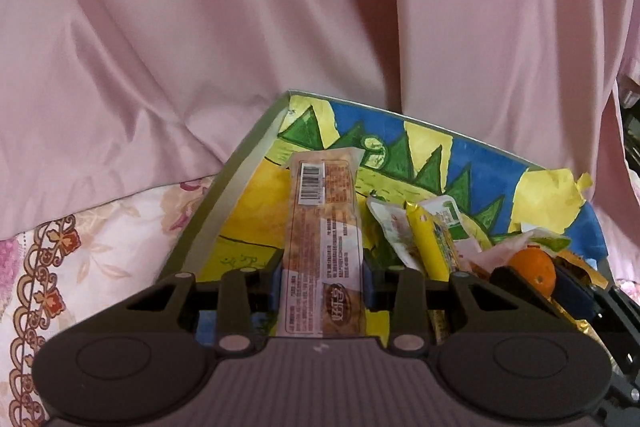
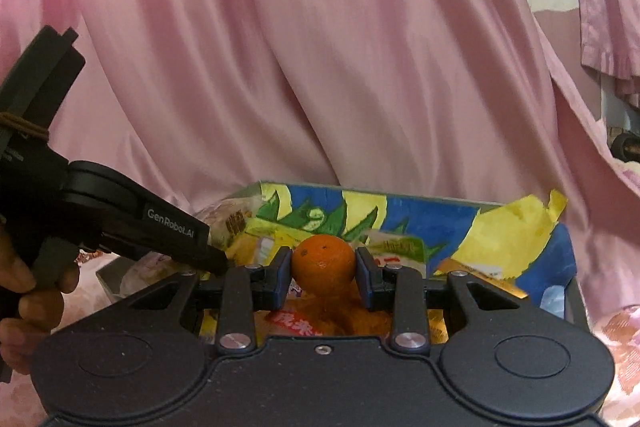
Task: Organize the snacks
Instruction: 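Open the left tool over the tray while the right tool releases the orange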
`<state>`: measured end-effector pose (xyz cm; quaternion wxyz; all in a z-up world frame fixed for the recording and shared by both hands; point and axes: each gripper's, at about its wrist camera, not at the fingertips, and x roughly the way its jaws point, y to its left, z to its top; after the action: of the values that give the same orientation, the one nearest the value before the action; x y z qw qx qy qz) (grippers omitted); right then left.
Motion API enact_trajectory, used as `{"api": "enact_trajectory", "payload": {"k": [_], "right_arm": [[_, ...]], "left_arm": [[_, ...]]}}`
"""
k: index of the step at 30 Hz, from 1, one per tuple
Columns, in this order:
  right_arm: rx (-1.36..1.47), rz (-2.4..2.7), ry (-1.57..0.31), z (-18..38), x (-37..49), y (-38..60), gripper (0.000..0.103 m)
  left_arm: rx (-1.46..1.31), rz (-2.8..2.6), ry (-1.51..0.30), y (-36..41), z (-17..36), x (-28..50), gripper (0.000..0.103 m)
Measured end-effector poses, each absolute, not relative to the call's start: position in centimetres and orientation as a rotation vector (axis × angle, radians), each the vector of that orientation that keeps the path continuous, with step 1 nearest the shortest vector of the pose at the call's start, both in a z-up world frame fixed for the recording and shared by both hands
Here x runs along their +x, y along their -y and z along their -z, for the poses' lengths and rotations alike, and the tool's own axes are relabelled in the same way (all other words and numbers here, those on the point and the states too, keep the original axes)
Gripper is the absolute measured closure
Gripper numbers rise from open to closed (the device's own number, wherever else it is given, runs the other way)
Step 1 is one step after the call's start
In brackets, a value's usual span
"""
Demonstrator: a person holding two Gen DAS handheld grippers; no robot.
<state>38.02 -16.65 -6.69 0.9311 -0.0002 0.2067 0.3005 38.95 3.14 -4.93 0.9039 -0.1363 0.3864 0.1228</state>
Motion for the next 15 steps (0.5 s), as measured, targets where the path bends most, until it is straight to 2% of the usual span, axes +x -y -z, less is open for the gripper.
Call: {"api": "enact_trajectory", "payload": {"k": [15], "right_arm": [[0.000, -0.603, -0.439, 6.53, 38.27, 16.43, 0.065]], "left_arm": [[-0.300, -0.245, -0.809, -3.02, 5.51, 39.28, 0.063]]}}
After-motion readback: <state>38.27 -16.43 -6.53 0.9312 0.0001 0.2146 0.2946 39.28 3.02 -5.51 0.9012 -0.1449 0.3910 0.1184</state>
